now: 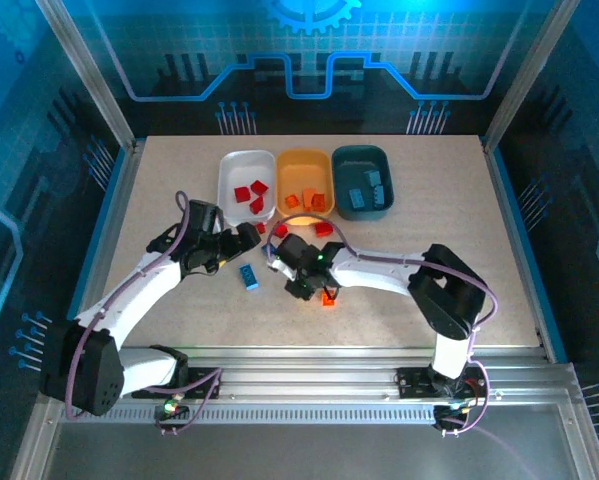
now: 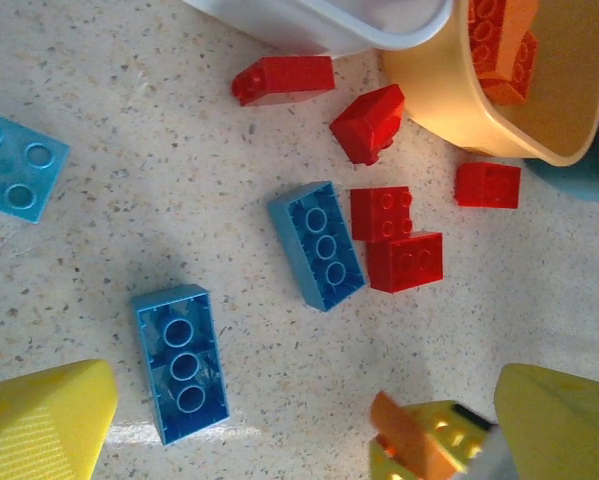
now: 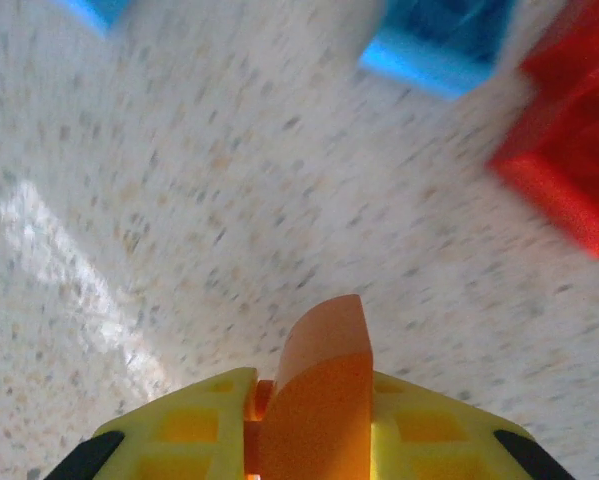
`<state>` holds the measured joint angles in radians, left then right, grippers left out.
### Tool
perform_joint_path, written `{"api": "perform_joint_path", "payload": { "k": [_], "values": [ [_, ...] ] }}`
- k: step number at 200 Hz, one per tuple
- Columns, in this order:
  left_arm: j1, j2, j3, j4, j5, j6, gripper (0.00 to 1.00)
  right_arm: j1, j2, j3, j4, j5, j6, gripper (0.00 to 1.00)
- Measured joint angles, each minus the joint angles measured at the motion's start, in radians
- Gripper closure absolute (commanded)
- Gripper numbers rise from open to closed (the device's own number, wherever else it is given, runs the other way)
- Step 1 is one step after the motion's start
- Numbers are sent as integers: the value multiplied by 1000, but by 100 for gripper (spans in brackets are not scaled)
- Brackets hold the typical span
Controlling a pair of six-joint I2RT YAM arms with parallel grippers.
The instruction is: Sort the legos into containers by color
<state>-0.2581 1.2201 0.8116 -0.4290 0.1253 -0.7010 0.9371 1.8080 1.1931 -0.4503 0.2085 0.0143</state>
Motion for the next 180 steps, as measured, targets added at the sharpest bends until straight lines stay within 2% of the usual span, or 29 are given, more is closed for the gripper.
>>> {"api": "perform_joint_path", "payload": {
  "k": [50,80,113,124,139,150,180],
  "values": [
    [0,10,-42,-18,-22,-7,3,-211,-10,172,83,6,87,81],
    [-2,47,-52,-18,-25,-7,4,-320,148,417,97,-5,140,80],
    [-19,81,-66,-15,-24,-6,5,-365,366,657,48,-14,151,76],
    [-27,90,-66,-16,-24,-3,6,-373,422,713,25,-27,151,71],
    [-36,106,-66,-15,-24,2,6,-381,476,769,-10,-42,156,54],
    [-40,121,-66,-15,-24,5,8,-384,497,791,-31,-57,145,47],
    [-45,166,-66,-13,-25,25,11,-382,489,800,-52,-79,150,39]
  ]
}}
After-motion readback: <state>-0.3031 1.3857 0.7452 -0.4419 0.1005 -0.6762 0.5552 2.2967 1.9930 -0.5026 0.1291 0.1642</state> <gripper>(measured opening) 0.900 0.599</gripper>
